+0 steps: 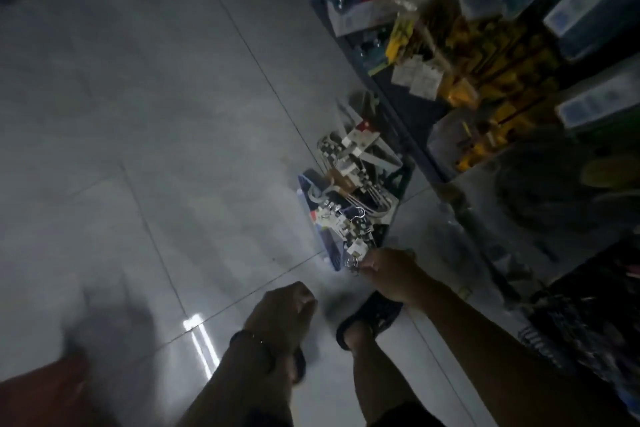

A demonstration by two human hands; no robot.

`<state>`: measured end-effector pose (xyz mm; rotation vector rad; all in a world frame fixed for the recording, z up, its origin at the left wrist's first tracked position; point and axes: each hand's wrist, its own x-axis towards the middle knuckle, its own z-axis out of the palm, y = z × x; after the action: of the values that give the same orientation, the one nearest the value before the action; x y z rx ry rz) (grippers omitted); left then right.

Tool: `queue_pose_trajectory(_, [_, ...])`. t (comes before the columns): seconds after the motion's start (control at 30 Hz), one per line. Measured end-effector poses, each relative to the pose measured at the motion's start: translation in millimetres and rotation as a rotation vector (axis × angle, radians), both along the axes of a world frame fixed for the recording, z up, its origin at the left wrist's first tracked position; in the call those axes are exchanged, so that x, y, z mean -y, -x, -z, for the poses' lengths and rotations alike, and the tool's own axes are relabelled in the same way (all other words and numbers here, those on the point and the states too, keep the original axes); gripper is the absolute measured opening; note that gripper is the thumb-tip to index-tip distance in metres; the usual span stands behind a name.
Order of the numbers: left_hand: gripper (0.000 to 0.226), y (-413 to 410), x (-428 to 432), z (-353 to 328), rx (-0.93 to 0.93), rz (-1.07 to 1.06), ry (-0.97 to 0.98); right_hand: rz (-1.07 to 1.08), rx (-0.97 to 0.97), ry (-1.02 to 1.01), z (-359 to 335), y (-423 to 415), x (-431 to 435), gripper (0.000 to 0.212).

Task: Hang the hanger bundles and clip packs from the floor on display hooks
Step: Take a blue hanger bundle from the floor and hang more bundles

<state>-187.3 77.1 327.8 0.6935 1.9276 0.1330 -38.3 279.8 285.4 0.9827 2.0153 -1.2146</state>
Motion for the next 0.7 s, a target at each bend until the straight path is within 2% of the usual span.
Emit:
queue_pose_trajectory(0.13, [0.028, 12.7, -37.4, 135.8, 0.121, 0.067, 0.048, 0.058, 0.154, 0.031, 142.2, 15.0, -36.5, 0.028])
queue_pose_trajectory(0.3, [0.028, 25.4, -106.2, 323.7, 0.198, 0.041, 0.084, 0.123, 0.274, -0.061, 318.2, 10.1, -57.6, 0.025])
queue_pose_trajectory(0.37, [0.028, 33.8, -133.9, 381.8, 0.175, 0.093, 0.077, 0.189, 0.253, -0.093, 378.1, 9.7, -57.7, 0.041])
queue_pose_trajectory(0.47, [0.024, 46.9, -152.9, 451.9, 0.125, -0.004, 0.056, 0.344, 0.222, -0.111, 440.8, 21.9, -52.6, 0.081])
queue_pose_trajectory(0.53, [0.028, 48.6, -151.8, 480.5, 0.127, -0.092, 0.058, 0.519, 0.202, -0.046, 470.4, 29.6, -49.3, 0.097])
queue_pose_trajectory(0.6, [0.025, 44.1, -147.1, 499.3, 0.156, -0.147, 0.05, 0.625, 0.197, 0.014, 496.3, 28.2, -44.0, 0.087])
queue_pose_trajectory(0.67, [0.014, 37.6, -137.2, 512.6, 0.204, -0.19, 0.067, 0.667, 0.162, -0.008, 510.4, 20.1, -36.8, 0.071])
queue_pose_trajectory(0.7, [0.013, 34.1, -132.3, 516.3, 0.251, -0.219, 0.084, 0.653, 0.143, -0.041, 511.6, 14.7, -32.1, 0.07])
